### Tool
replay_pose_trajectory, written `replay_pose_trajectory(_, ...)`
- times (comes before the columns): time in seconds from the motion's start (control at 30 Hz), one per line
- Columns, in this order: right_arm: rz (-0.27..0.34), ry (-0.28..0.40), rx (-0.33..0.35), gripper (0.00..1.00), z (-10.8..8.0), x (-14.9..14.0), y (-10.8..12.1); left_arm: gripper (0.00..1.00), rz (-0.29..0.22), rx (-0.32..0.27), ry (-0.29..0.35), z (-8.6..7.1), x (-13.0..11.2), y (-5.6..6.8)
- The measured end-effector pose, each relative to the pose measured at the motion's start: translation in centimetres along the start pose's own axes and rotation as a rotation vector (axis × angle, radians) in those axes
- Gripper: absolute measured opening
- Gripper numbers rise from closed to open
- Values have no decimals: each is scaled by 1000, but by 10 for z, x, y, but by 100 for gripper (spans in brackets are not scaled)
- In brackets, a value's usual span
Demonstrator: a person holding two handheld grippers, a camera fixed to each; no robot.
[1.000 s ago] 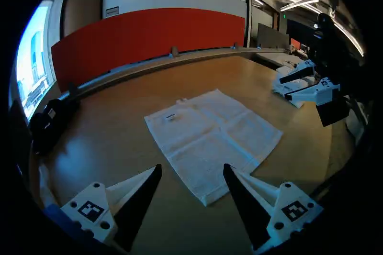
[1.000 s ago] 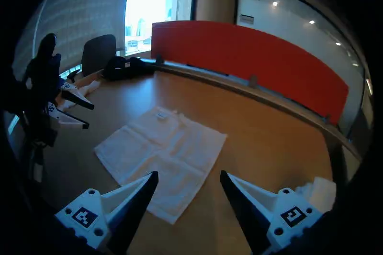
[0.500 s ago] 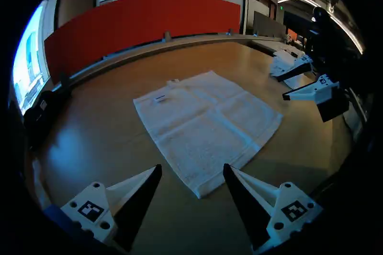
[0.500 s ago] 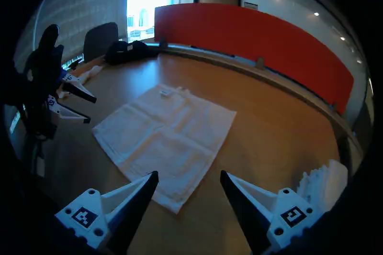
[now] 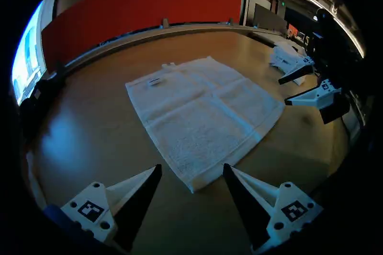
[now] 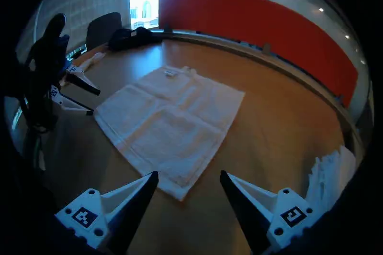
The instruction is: Fold towel
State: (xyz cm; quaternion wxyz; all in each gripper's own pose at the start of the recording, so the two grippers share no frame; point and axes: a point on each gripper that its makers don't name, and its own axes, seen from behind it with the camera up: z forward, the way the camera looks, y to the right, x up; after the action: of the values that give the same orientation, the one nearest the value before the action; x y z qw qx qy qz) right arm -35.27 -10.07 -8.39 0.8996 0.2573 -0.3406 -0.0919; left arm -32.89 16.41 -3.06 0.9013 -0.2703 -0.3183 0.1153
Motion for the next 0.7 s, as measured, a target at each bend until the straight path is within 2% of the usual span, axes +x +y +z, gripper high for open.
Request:
replay_pose_trajectory(0.3, 1, -20, 8, 100, 4, -11, -2, 95, -1, -14, -34, 4, -12, 5)
replay_pose_trajectory(0.57, -9, -39, 15, 100, 6, -19, -3, 95, -5, -2, -58, 7, -21, 5)
replay_pose_trajectory(0.7, -21, -48, 19, 100, 7, -24, -4, 95, 11, -1, -59, 8, -23, 6)
